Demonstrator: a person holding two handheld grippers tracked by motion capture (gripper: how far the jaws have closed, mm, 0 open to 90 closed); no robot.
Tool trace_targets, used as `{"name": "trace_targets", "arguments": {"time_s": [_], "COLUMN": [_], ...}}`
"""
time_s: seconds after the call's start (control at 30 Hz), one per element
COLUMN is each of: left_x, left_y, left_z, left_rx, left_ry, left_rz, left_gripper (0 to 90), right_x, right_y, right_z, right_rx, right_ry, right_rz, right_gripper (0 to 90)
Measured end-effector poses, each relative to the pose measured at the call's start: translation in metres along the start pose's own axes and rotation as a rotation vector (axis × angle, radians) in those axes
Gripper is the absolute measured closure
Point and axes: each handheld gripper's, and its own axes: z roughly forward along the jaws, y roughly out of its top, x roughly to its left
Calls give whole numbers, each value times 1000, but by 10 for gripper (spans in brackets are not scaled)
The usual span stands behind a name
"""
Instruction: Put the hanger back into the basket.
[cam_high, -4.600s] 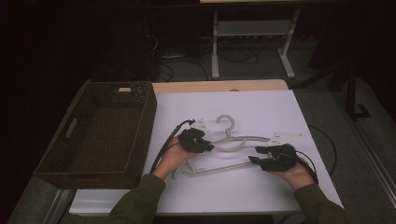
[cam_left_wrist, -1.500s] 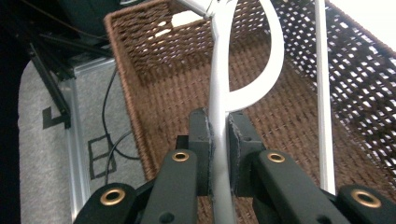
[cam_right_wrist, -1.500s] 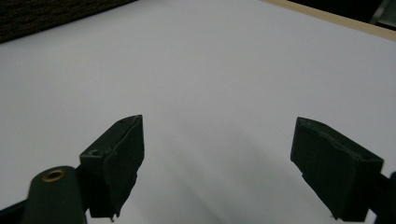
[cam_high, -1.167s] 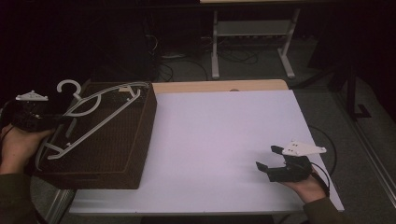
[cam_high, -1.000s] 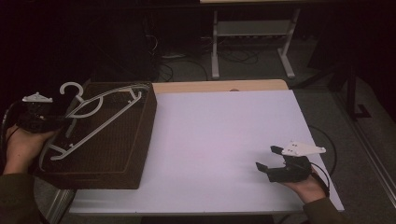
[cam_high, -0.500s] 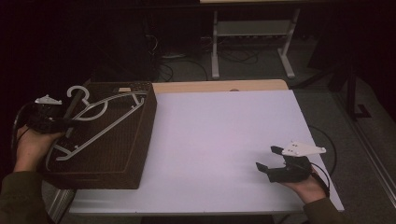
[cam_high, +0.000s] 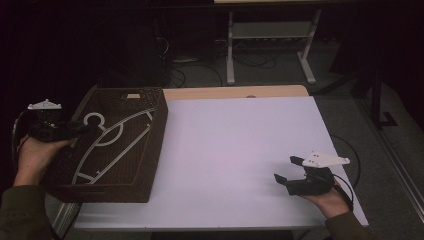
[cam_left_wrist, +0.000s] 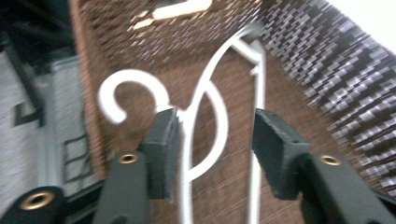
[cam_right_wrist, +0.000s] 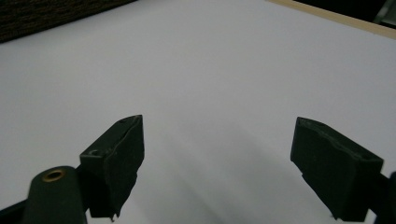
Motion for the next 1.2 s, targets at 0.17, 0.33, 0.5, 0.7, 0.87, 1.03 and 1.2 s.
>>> {"name": "trace_targets", "arguments": {"time_s": [0.17, 0.33, 0.5, 0.7, 0.87, 1.03, 1.2], "left_x": [-20, -42, -61, -90, -116, -139, -155], "left_y": [4, 8, 10, 10, 6, 5, 2], "left_z": [-1, 2, 5, 12, 17, 23, 30], "left_rx": [-101, -160, -196, -247, -303, -361, -408], "left_ry": [-73, -126, -182, -234, -288, -334, -376], "left_rz": [-19, -15, 4, 29, 51, 54, 55], "left_gripper": [358, 274, 239, 170, 136, 108, 51], "right_x": [-1, -2, -5, -6, -3, -3, -5], "right_y": [5, 13, 20, 32, 46, 56, 65], "right_z": [0, -1, 0, 2, 2, 2, 2], "right_rx": [-22, -57, -94, -124, -171, -217, -263], "right_ry": [13, 18, 30, 50, 63, 69, 68], "right_rz": [1, 12, 36, 51, 36, 33, 34], "right_gripper": [153, 136, 114, 58, 30, 11, 0]}}
